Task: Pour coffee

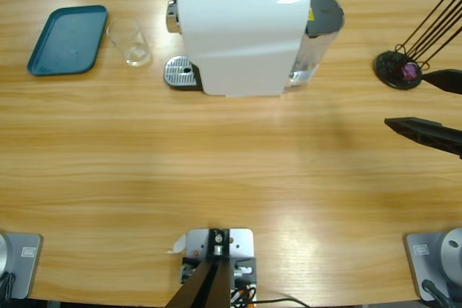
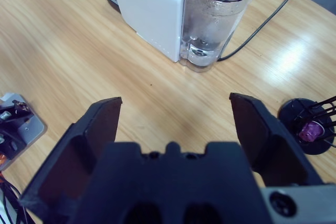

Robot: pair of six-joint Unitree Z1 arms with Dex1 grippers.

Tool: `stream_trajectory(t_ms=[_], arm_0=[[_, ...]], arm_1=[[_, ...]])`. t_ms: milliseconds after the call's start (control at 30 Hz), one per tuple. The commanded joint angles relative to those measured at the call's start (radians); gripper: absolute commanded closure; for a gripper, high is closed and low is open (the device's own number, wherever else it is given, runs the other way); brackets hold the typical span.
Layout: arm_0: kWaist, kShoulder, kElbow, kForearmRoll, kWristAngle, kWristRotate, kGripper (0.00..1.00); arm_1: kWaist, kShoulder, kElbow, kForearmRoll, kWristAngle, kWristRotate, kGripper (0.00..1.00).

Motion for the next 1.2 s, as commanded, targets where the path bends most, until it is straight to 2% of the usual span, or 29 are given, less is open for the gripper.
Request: stream_trajectory(t_ms=[33,333,367,533,567,833,1200], arm_0=[[-0.026,0.078,-0.009,-0.03,-0.018,-0.021,0.234],[-0.034,0.062,-0.011,-0.036,-0.022,-0.035,0.237],[-0.034,0.058,-0.012,-0.036,-0.023,-0.035,0.29],[-0.032,0.04,-0.012,-0.036,-0.023,-0.032,0.943],[-0.029,0.035,-0.012,-0.036,-0.022,-0.033,1.0],[-0.023,0.005,-0.015,-0.043,-0.03,-0.026,1.0],[-0.025,-0.041,-0.086,0.003,-0.04,-0.041,1.0]], arm_1=[[0.008,0.025,0.014,0.005,-0.01,0.011,0.128],[0.008,0.04,0.014,0.002,-0.012,0.011,0.128],[0.008,0.042,0.014,0.001,-0.012,0.011,0.128],[0.008,0.045,0.014,0.001,-0.01,0.011,0.142],[0.008,0.046,0.015,0.001,-0.01,0.011,0.142],[0.008,0.049,0.016,0.001,-0.008,0.011,0.157],[0.008,0.052,0.017,-0.001,-0.002,0.011,0.165]])
